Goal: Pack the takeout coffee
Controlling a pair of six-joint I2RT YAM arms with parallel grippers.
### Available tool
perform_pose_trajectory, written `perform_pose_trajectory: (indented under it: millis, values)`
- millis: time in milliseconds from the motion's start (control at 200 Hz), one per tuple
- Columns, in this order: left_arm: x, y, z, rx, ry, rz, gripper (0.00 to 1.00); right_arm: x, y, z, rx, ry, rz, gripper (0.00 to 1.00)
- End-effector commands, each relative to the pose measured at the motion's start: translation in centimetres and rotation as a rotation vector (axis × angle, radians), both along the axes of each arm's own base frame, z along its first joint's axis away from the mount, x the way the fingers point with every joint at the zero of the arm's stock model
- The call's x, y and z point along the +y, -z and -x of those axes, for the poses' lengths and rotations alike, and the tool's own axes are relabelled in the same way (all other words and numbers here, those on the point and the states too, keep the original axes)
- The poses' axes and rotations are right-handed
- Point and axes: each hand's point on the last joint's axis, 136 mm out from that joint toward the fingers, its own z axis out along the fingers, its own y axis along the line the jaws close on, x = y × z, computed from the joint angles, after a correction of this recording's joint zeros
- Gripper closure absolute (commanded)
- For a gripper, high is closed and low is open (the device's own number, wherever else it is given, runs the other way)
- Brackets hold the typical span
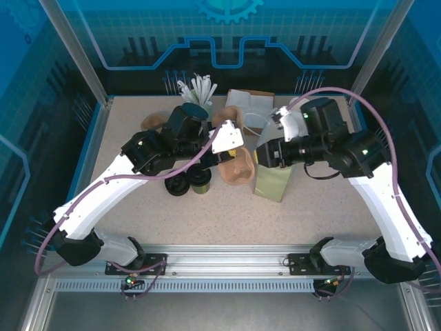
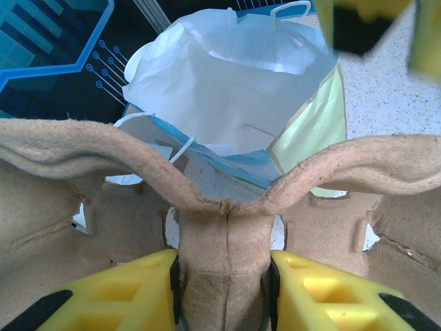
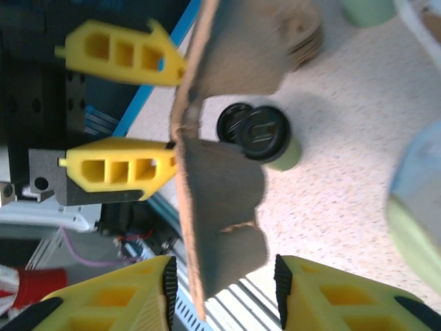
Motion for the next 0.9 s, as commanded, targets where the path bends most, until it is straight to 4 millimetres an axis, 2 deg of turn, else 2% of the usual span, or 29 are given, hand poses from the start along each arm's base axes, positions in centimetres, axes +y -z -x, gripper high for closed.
perform_pose_trajectory:
  millis: [0, 160, 220, 280, 500, 750, 895]
  values:
    - [0.1, -1.8, 0.0, -0.038, -0.012, 0.040, 0.63, -4.7, -1.2, -0.1, -0.063, 0.171, 0.070, 0.53]
    - [0.0, -2.2, -0.1, -0.036, -0.016, 0.059, 0.63, -12.4, 1.1, -2.4, -0.049, 0.493, 0.291, 0.49]
    - [-0.1, -2.3, -0.1, -0.032, -0.017, 0.065, 0.63, -14.2, 2.2, -3.1, -0.015, 0.559, 0.355, 0.46]
    - [-0.1, -2.3, -0.1, -0.029, -0.020, 0.068, 0.63, -15.1, 3.4, -3.9, 0.023, 0.585, 0.385, 0.44]
    - [-0.5, -2.7, -0.3, -0.014, -0.023, 0.088, 0.63, -16.4, 6.7, -6.4, 0.112, 0.639, 0.450, 0.41]
    - [-0.8, -3.6, -0.2, -0.010, -0.022, 0.112, 0.63, -15.3, 9.8, -8.4, 0.193, 0.603, 0.393, 0.41]
    - [-0.8, -4.5, 0.0, -0.010, -0.021, 0.136, 0.63, -14.6, 10.9, -9.1, 0.221, 0.585, 0.371, 0.44]
